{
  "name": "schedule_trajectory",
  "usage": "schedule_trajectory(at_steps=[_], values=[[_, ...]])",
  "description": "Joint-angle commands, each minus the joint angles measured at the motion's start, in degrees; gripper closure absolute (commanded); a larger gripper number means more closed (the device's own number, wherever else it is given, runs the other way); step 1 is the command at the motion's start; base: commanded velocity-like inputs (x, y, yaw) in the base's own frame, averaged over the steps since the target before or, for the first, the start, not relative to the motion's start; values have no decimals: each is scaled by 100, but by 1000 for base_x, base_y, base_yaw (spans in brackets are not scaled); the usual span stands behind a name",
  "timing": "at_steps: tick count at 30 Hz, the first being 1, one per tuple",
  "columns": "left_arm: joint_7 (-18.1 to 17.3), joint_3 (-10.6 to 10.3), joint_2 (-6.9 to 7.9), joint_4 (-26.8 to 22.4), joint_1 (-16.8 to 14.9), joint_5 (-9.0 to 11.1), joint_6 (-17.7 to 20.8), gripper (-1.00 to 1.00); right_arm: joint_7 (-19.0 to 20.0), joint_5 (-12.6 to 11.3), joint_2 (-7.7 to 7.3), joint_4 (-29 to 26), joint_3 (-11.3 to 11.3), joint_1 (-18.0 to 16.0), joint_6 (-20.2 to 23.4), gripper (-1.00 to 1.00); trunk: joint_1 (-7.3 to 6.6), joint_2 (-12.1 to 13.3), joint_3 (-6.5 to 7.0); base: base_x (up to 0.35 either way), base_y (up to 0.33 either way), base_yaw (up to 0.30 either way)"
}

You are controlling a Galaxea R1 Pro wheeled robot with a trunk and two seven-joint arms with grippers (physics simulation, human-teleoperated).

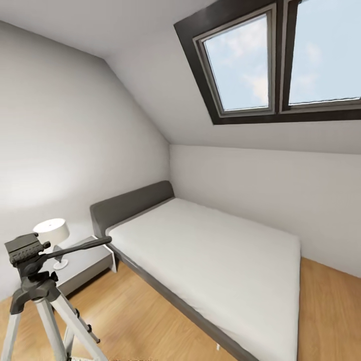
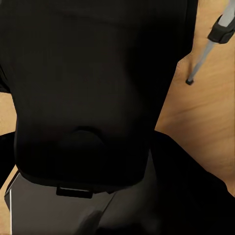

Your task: Attach the digital camera to the camera tripod in the bedroom.

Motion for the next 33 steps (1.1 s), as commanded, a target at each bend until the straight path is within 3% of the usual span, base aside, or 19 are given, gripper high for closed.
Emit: schedule_trajectory(at_steps=[1,17,33], values=[[15,-51,-1,-4,0,42,-12,100,12,18,-3,9,7,-3,-27,-100,2,-4,-2,0,0,298],[15,-50,-2,-4,0,42,-12,100,12,18,-3,9,7,-4,-27,-100,2,-4,-2,-10,-3,298],[15,-51,-2,-4,1,42,-12,100,12,18,-3,9,7,-3,-27,-100,2,-4,-2,-201,-156,298]])
